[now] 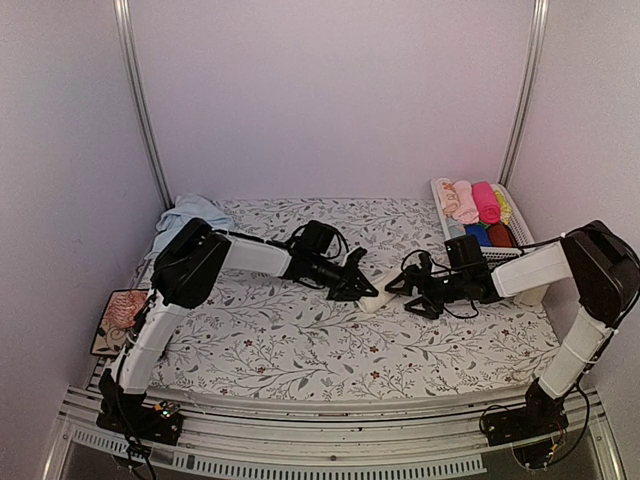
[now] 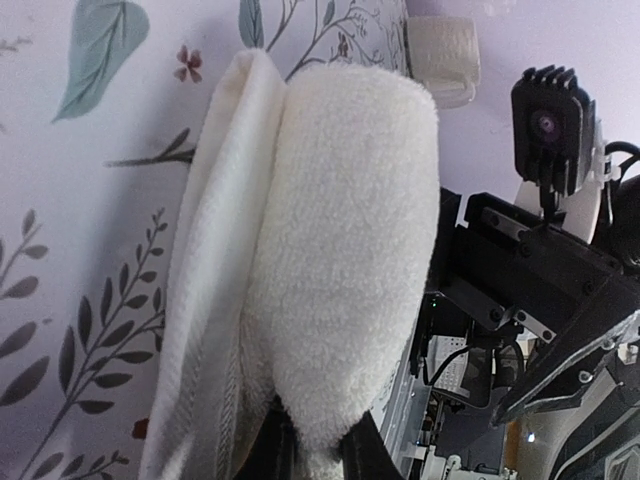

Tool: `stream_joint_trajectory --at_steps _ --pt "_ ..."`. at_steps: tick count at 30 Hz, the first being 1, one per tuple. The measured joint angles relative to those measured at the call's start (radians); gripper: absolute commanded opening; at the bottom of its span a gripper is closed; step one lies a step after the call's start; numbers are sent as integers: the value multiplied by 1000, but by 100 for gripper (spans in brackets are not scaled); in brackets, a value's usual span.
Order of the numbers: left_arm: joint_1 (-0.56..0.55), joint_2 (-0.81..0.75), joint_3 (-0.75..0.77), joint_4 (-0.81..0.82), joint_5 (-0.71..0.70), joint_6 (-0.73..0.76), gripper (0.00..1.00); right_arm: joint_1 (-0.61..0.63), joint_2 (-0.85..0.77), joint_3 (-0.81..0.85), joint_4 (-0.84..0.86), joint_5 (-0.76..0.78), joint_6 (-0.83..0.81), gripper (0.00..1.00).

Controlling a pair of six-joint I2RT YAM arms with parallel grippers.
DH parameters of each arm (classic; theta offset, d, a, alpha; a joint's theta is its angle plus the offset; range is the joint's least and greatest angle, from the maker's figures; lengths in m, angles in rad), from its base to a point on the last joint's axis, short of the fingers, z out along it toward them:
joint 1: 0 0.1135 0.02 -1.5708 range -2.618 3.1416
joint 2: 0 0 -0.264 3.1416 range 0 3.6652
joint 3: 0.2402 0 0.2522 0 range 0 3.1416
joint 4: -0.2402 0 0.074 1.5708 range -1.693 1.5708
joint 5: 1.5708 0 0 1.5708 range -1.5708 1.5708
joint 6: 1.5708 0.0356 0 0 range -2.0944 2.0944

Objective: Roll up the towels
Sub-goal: Roll the towel at the center of the board, then pick up the towel from the center of the board.

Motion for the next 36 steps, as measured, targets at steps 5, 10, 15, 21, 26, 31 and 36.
stream_joint_trajectory --at_steps 5,10,15,21,26,31,36 --pt "6 21 17 37 3 -84 0 -6 66 45 31 -28 26 89" --pt "18 23 -4 89 4 -163 0 -24 131 71 71 -56 58 88" --pt "31 29 -6 106 3 -206 1 -28 172 103 97 -81 80 86" --pt "36 37 -10 141 5 -250 2 -28 237 169 109 -111 88 84" --pt "37 37 -23 170 6 -265 3 -28 275 209 115 -130 87 82" --pt "37 38 -28 185 8 -274 5 -28 291 224 113 -139 80 76" --pt "37 44 -28 201 14 -280 7 -29 314 244 111 -150 69 72"
